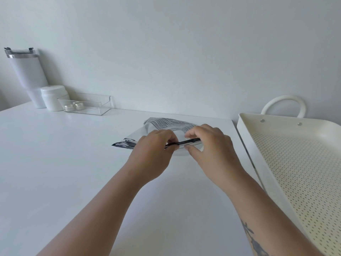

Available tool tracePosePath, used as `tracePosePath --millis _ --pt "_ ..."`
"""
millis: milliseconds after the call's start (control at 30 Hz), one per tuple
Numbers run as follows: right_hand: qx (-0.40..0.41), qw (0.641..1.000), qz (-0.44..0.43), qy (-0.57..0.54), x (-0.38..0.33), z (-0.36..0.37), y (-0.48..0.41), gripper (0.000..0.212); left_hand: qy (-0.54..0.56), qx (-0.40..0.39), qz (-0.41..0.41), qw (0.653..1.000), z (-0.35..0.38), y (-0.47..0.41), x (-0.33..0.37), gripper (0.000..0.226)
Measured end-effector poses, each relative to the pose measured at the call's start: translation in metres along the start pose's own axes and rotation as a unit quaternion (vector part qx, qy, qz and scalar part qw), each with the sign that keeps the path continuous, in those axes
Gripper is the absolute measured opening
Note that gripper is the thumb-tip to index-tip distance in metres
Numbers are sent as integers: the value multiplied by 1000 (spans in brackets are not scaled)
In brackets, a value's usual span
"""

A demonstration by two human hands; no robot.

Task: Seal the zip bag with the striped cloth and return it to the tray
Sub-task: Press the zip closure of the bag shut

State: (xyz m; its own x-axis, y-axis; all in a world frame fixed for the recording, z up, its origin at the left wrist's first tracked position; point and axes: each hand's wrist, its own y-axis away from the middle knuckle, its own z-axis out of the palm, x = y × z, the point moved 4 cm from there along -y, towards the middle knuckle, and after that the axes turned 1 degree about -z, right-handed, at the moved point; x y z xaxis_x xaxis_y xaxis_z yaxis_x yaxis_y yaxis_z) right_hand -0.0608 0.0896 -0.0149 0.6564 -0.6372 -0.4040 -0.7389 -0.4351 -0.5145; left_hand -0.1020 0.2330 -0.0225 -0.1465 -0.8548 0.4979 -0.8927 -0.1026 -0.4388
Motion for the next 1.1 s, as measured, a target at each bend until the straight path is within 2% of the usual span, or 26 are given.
tracePosePath --millis 67,233,400,533,633,767,867,967,1100 --pt "12 999 -17 45 -6 0 0 4 -5 7 15 1000 2 0 3 6" --pt "14 999 -18 49 -1 2 -2 12 1 16 32 999 -2 1 3 4" --pt "5 998 -4 68 4 5 -3 17 -41 4 22 999 -5 0 -1 3" --pt "-33 993 -11 109 3 10 0 7 -21 12 2 1000 -1 1 0 10" --pt "-28 992 -16 124 -1 12 1 5 0 23 0 1000 1 1 0 11" --pt "-8 990 -6 139 1 13 -2 14 5 24 1 1000 0 -1 -3 2" --pt "2 992 1 125 6 12 -3 18 -10 36 -3 999 -5 -1 -8 10" --pt "8 993 11 117 9 9 -3 17 -26 32 5 999 -7 0 -9 3" --pt "-20 991 11 130 7 9 -1 8 -36 30 1 999 -2 0 -6 10"
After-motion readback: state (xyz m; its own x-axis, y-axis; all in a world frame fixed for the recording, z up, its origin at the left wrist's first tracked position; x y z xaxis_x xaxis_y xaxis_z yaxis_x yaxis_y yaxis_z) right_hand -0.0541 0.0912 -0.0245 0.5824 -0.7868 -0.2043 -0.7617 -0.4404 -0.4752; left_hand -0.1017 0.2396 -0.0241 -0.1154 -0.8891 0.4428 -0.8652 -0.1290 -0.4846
